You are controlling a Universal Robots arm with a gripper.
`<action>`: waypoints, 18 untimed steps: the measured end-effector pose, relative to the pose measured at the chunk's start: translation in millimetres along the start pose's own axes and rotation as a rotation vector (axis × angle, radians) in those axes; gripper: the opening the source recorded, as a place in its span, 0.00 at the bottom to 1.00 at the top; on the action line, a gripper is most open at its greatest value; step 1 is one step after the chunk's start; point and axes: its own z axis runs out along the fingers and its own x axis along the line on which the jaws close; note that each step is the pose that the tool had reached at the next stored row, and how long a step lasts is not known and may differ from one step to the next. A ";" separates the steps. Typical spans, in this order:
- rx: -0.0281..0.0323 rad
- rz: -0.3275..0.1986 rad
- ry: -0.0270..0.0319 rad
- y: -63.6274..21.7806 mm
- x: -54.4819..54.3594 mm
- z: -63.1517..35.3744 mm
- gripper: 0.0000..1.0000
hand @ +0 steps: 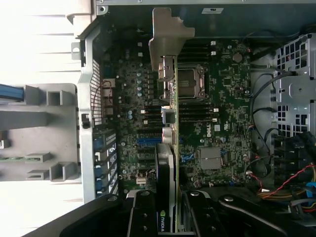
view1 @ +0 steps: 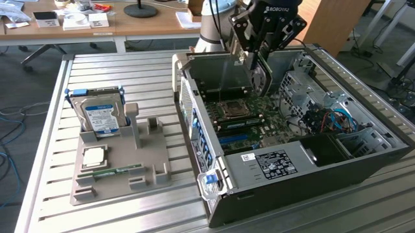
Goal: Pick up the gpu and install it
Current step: 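Pick up the gpu and move the gpu toward the slot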
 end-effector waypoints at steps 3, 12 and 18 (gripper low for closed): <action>0.0001 0.000 0.0000 0.2 -4.2 0.1 0.27; 0.0000 0.000 0.0000 0.4 -6.4 0.2 0.27; -0.0002 0.000 0.0000 0.9 -14.9 0.4 0.27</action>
